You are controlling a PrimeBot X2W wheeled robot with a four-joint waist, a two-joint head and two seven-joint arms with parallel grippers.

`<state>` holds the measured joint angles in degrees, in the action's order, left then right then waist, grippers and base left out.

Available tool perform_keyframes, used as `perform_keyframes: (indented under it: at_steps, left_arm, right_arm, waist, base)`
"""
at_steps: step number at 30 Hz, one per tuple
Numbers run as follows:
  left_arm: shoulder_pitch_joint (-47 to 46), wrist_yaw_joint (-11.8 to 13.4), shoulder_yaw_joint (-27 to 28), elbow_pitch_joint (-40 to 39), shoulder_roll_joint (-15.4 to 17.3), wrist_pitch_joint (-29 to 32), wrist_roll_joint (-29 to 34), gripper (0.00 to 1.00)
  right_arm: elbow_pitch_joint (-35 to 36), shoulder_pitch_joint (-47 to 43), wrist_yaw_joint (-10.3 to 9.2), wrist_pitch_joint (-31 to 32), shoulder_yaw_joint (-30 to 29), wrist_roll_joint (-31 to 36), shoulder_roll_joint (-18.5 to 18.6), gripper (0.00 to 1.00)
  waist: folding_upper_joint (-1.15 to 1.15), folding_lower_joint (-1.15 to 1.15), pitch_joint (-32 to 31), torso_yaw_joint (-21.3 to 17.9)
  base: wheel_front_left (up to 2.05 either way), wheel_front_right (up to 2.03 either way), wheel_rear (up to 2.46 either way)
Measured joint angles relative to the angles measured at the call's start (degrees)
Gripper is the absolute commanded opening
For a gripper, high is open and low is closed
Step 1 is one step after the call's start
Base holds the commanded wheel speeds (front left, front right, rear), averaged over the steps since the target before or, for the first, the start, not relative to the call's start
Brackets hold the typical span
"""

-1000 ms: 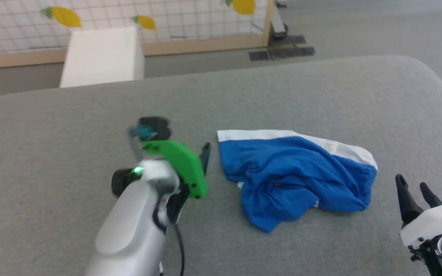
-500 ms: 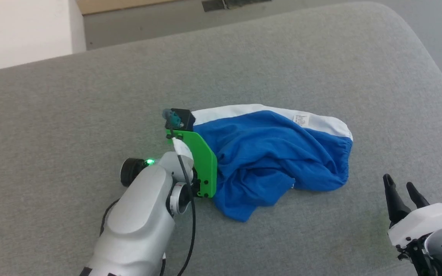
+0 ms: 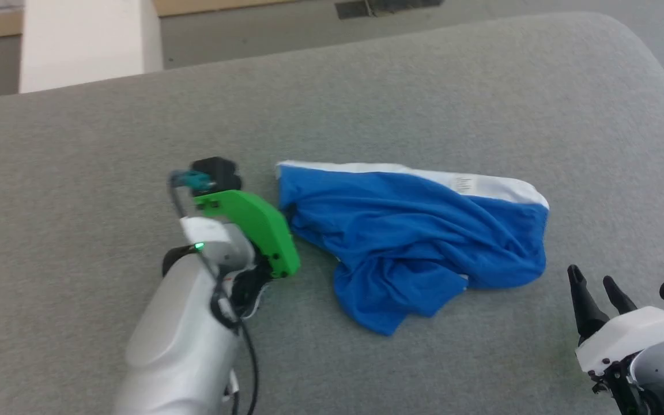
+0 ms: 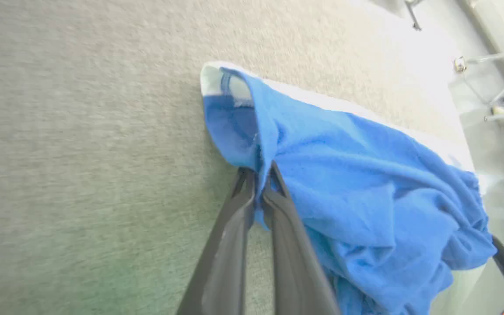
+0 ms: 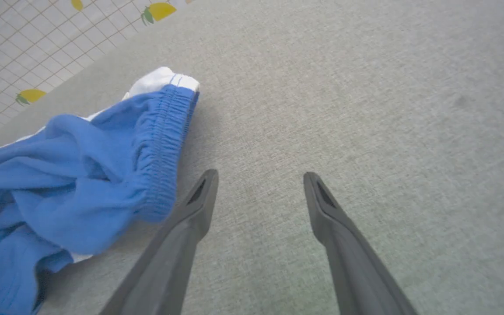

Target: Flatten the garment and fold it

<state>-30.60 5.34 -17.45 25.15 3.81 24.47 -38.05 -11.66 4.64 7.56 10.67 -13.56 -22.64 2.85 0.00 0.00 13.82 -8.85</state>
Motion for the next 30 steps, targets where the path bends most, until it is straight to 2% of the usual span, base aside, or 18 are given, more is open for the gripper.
perform_keyframes:
  at_steps: [5,9,14,15,16,21,24,27,30]
  left_arm:
    - [7.58,1.10,2.57,-8.70,1.74,-1.47,-1.83,0.00]
    - [17.31,3.85,3.75,-15.69,1.92,-1.27,-3.47,0.00]
    - [28.28,6.17,2.57,-18.70,1.60,0.66,-5.02,0.00]
    - [29.38,6.39,2.03,-18.89,1.55,0.75,-5.10,0.46]
    - [29.95,6.44,1.93,-19.31,1.42,0.66,-5.41,1.00]
    - [29.83,7.87,3.43,-23.08,2.53,-0.55,-4.90,1.00]
    - [28.38,9.42,3.94,-25.63,7.62,-0.29,-0.18,1.00]
    - [24.28,9.59,2.55,-25.75,12.07,2.15,4.39,1.00]
    - [19.33,8.59,-0.69,-23.90,13.91,5.43,7.43,1.00]
  right_arm:
    - [0.49,-0.87,0.00,0.70,-0.02,0.12,0.02,1.00]
    - [0.98,-1.55,0.00,1.13,0.00,0.42,-0.01,1.00]
    - [1.38,-2.08,0.00,1.53,0.44,0.40,-0.01,1.00]
    - [1.38,-2.13,0.00,1.69,0.60,0.40,0.00,1.00]
    - [1.38,-2.14,0.00,1.77,0.73,0.38,-0.01,1.00]
    - [1.43,-2.15,0.00,1.93,1.08,0.38,-0.01,1.00]
    - [1.55,-2.14,0.00,2.02,1.20,0.40,-0.01,1.00]
    - [1.71,-2.14,0.00,2.03,1.14,0.40,-0.01,1.00]
    - [1.76,-2.14,0.00,2.26,1.20,0.40,-0.01,1.00]
  waist:
    - [0.00,0.00,-2.08,3.36]
    - [0.00,0.00,-3.62,6.50]
    - [0.00,0.00,-5.22,10.33]
    - [0.00,0.00,-5.52,11.03]
    - [0.00,0.00,-5.81,11.64]
    - [0.00,0.00,-7.22,13.51]
    - [0.00,0.00,-7.88,13.81]
    - [0.00,0.00,-7.69,13.64]
    - [0.00,0.00,-7.22,13.27]
  base:
    - [0.00,0.00,0.00]
    - [0.00,0.00,0.00]
    - [0.00,0.00,0.00]
    - [0.00,0.00,0.00]
    - [0.00,0.00,0.00]
    - [0.00,0.00,0.00]
    - [0.00,0.00,0.00]
    - [0.00,0.00,0.00]
    - [0.00,0.00,0.00]
